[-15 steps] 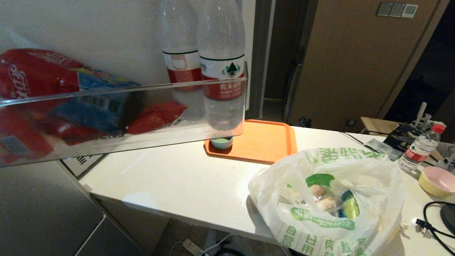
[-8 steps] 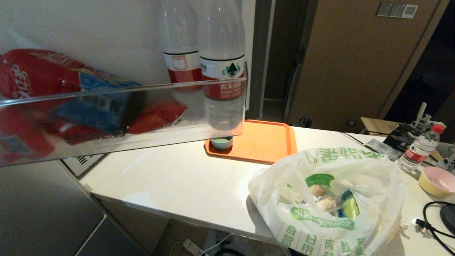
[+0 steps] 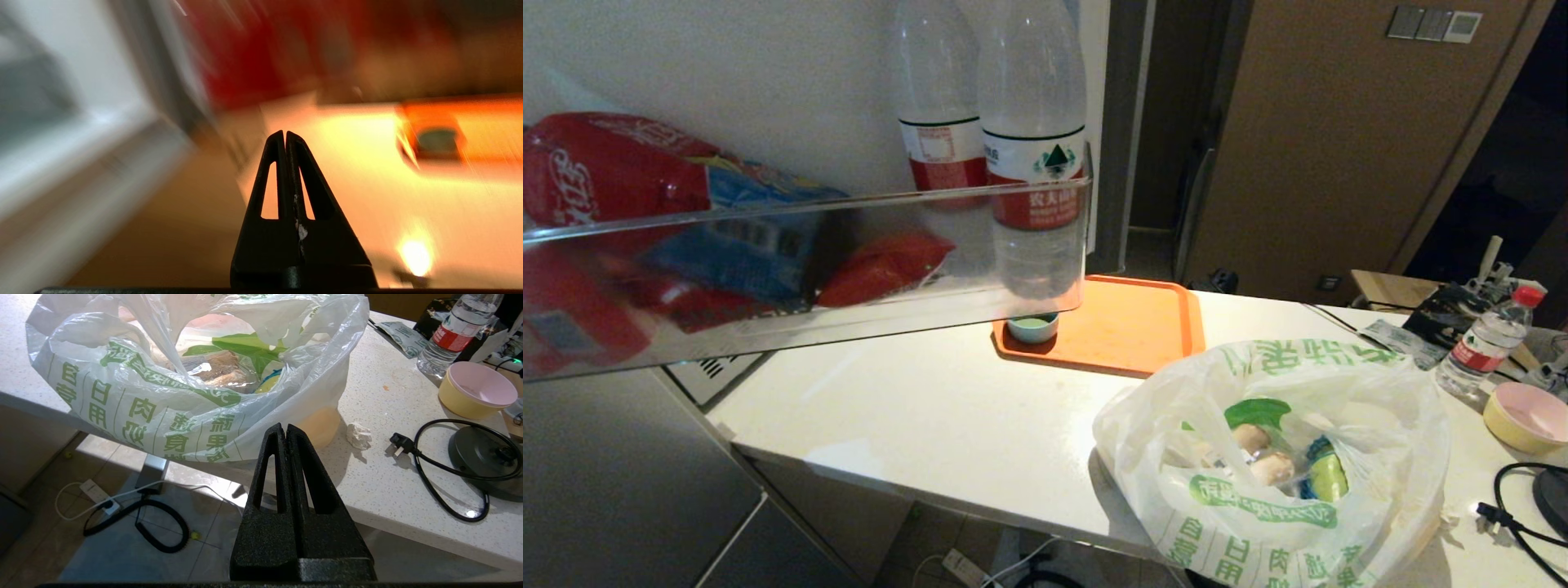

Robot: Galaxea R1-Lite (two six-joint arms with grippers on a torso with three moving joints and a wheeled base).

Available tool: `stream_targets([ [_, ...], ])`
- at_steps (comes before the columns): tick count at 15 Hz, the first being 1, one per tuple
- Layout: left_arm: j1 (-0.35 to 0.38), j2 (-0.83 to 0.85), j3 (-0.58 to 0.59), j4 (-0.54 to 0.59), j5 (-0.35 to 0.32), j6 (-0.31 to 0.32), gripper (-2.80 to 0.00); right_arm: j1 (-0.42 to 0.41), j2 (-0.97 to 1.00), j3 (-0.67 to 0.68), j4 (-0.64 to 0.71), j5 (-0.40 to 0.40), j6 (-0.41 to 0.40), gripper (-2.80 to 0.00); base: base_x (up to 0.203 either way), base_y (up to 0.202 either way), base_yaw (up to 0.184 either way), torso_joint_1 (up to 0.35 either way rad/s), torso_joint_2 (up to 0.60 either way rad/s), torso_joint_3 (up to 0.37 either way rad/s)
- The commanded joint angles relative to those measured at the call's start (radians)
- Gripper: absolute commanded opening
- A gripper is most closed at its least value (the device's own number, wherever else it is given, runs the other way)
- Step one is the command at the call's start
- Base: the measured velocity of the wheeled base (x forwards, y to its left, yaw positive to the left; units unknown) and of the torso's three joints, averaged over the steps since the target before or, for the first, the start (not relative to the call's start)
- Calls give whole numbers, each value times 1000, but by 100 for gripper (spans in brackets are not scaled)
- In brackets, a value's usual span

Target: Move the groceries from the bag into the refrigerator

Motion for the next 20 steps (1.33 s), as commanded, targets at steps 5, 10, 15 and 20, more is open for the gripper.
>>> stream_targets([
  [5, 99, -106, 199, 372, -248, -244, -280, 0, 0, 0, 1, 0, 1, -280, 0, 0, 0, 0, 0, 0],
  [10, 191, -252, 193, 514, -426, -178, -280, 1, 0, 0, 1, 0, 3, -280, 0, 0, 0, 0, 0, 0],
  [15, 187, -389, 198, 515, -437, -179, -280, 1, 0, 0, 1, 0, 1, -280, 0, 0, 0, 0, 0, 0],
  [20, 187, -389, 198, 516, -436, -181, -280, 1, 0, 0, 1, 0, 3, -280, 0, 0, 0, 0, 0, 0],
])
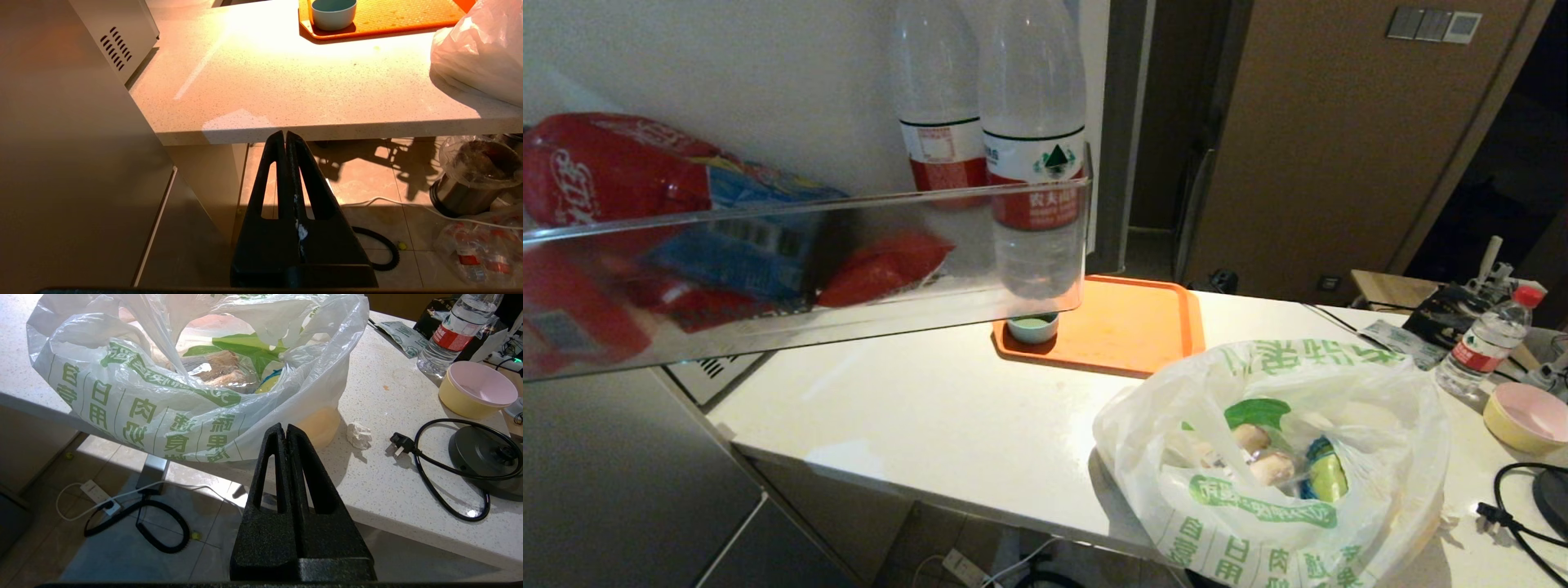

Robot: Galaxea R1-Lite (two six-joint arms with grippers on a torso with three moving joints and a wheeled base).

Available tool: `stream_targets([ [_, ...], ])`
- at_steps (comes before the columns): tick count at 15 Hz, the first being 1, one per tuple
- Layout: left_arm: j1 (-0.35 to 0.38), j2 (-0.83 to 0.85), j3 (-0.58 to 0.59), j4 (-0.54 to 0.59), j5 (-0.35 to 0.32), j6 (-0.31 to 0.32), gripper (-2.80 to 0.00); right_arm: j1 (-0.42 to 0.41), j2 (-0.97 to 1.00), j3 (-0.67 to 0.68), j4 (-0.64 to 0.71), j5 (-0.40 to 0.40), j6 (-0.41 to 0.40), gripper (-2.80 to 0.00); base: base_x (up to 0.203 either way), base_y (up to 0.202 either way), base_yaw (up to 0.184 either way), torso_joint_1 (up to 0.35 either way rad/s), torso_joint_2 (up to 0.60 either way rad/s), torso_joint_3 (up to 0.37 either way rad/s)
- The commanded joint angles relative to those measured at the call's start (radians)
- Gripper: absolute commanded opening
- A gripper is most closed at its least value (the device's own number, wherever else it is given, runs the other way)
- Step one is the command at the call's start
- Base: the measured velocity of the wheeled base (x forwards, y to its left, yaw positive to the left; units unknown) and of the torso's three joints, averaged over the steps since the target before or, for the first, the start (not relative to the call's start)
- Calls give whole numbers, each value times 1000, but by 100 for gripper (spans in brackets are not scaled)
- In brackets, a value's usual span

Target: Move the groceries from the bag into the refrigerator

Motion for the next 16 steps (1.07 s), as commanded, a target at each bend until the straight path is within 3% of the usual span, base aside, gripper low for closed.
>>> stream_targets([
  [1, 1, -3, 0, 1, 2, -2, -280, 1, 0, 0, 1, 0, -2, -280, 0, 0, 0, 0, 0, 0],
  [4, 1, -4, 0, 3, 3, -16, -280, 1, 0, 0, 1, 0, -2, -280, 0, 0, 0, 0, 0, 0],
  [7, 1, -2, 0, -2, -11, 37, -280, 1, 2, 0, 1, 0, -2, -280, 0, 0, 0, 0, 0, 0],
  [10, 1, -3, 0, 3, -5, 8, -280, 1, 2, 0, 1, 0, -1, -280, 0, 0, 0, 0, 0, 0],
  [12, 1, -3, 0, 2, -19, 68, -280, 1, 0, 0, 1, 0, -1, -280, 0, 0, 0, 0, 0, 0],
  [14, 1, -3, 0, 3, -5, 0, -280, 1, 0, 0, 1, 0, -1, -280, 0, 0, 0, 0, 0, 0],
  [15, 1, -3, -1, 7, 26, -90, -280, 1, 2, 0, 1, 0, -2, -280, 0, 0, 0, 0, 0, 0],
  [16, 1, -3, -2, 2, 43, -140, -280, 0, 0, 0, 1, 0, -3, -280, 0, 0, 0, 0, 0, 0],
])
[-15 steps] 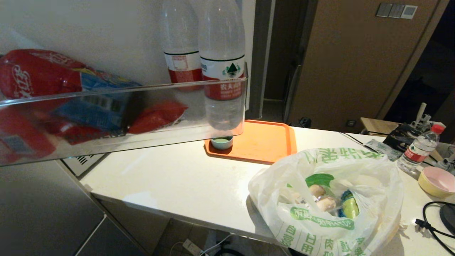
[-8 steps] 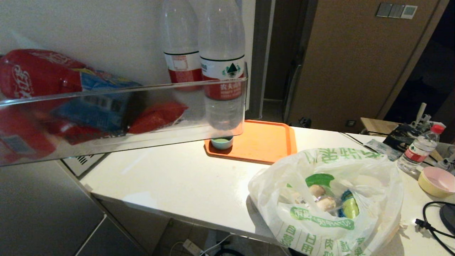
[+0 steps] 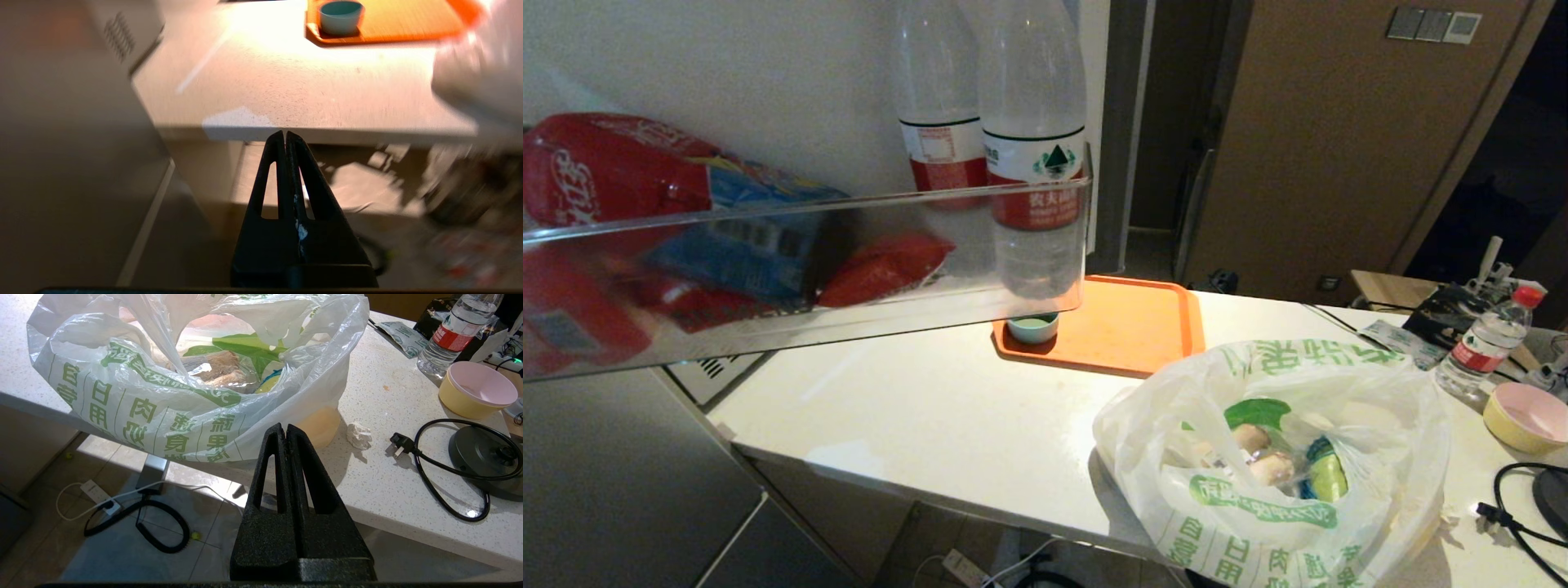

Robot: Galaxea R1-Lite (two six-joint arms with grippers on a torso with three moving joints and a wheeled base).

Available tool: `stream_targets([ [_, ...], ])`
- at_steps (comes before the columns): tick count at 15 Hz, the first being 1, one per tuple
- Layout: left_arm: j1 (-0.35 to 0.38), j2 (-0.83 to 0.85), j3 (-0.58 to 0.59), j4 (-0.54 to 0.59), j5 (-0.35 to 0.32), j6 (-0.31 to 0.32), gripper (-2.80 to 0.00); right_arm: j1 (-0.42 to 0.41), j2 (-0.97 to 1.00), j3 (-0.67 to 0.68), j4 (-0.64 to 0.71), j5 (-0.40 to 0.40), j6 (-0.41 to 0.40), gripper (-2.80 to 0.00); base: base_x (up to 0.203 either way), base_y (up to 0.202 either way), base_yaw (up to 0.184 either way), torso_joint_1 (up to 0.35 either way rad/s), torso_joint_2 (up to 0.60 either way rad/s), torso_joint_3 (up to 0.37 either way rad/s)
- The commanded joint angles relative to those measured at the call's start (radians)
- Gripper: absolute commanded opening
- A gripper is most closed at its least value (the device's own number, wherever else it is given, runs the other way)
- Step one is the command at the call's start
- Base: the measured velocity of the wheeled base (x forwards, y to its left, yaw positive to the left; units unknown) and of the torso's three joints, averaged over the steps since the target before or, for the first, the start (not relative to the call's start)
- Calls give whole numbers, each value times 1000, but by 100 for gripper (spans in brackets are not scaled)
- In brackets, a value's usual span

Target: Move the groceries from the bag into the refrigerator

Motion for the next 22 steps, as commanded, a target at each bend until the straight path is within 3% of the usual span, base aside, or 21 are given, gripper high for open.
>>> stream_targets([
  [1, 0, 2, 0, -3, 16, -74, -280, 0, 0, 0, 1, 0, 1, -280, 0, 0, 0, 0, 0, 0],
  [3, 0, 2, 0, -1, 14, -60, -280, 1, 0, 0, 1, 0, 1, -280, 0, 0, 0, 0, 0, 0],
  [5, 0, 2, 0, 1, -18, 26, -280, 1, 0, 0, 1, 0, -1, -280, 0, 0, 0, 0, 0, 0],
  [6, 0, 2, 0, 0, -30, 38, -280, 0, 0, 0, 1, 0, -1, -280, 0, 0, 0, 0, 0, 0],
  [22, 0, 2, 0, 4, -30, 35, -280, 1, 0, 0, 1, 0, -1, -280, 0, 0, 0, 0, 0, 0],
])
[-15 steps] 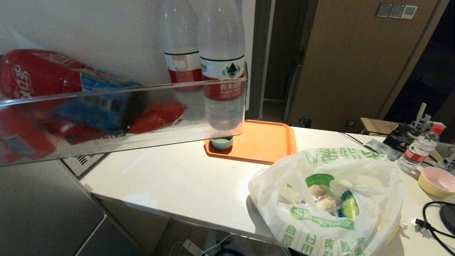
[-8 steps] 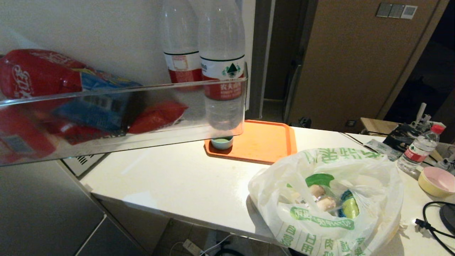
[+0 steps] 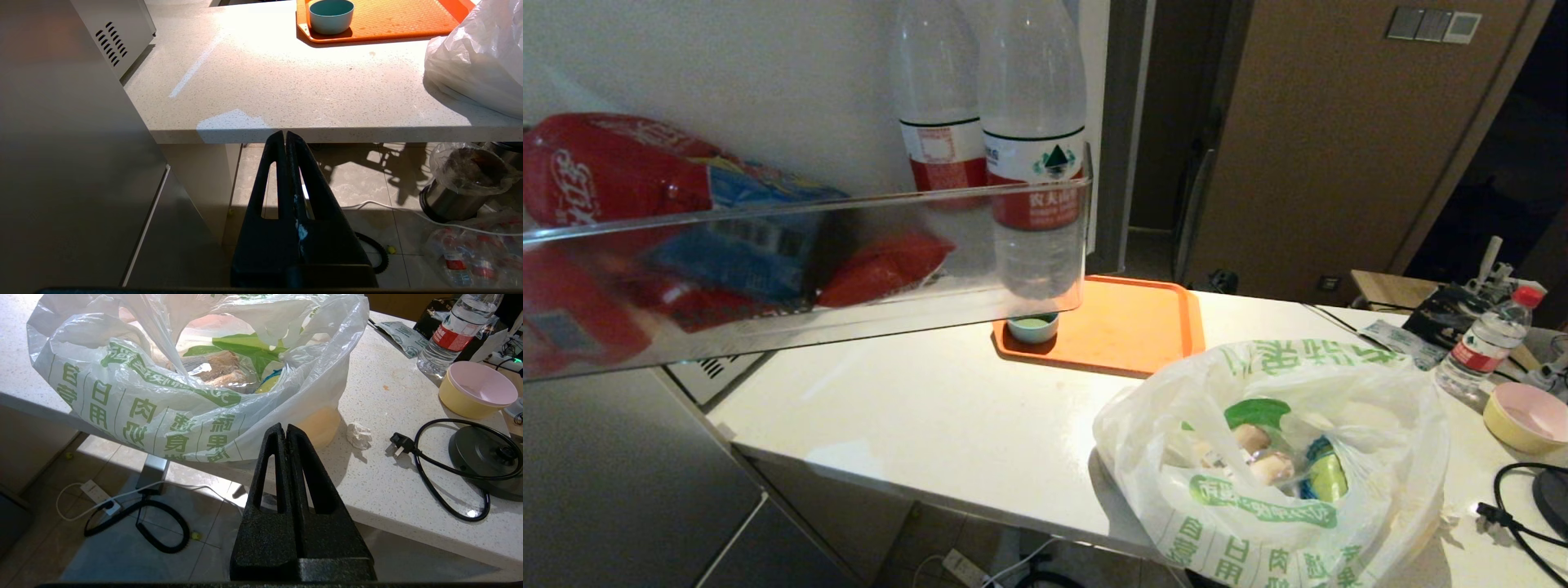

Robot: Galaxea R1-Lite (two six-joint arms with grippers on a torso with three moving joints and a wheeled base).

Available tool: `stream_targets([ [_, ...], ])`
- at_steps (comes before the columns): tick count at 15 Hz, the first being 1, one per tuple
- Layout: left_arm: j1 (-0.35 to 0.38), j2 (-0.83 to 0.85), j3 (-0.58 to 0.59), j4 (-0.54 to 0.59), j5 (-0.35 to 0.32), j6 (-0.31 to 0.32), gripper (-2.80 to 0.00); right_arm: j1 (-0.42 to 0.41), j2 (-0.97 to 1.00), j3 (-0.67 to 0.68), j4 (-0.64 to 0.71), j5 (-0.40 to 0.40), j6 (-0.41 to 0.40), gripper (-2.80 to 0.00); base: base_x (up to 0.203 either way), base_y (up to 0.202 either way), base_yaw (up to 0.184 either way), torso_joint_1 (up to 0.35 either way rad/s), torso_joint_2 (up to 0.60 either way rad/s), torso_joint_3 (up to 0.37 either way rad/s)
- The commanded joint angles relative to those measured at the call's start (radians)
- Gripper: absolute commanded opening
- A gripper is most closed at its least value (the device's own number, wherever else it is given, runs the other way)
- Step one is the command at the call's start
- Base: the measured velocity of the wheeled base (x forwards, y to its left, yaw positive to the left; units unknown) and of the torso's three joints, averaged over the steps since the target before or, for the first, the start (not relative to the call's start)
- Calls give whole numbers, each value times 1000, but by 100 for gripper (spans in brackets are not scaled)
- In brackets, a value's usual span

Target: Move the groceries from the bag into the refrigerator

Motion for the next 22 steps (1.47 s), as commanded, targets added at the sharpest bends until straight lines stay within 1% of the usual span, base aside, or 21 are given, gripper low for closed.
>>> stream_targets([
  [1, 0, 1, 0, 0, 0, 0, -280, 1, 0, 0, 1, 1, -1, -280, 0, 0, 0, 0, 0, 0],
  [4, 0, 0, 0, 0, 3, -23, -280, 1, 0, 0, 1, 1, 0, -280, 0, 0, 0, 0, 0, 0],
  [9, 0, 0, 0, -1, 11, -29, -280, -1, 0, 0, 1, 1, 0, -280, 0, 0, 0, 0, 0, 0],
  [11, 0, 1, 0, -3, 12, -55, -280, 1, 0, 0, 1, 1, -1, -280, 0, 0, 0, 0, 0, 0],
  [14, 0, 0, 0, -5, 46, -108, -280, 1, 0, 0, 1, 1, 0, -280, 0, 0, 0, 0, 0, 0],
  [22, 0, 0, 0, -6, 46, -110, -280, 1, 0, 0, 1, 1, 0, -280, 0, 0, 0, 0, 0, 0],
])
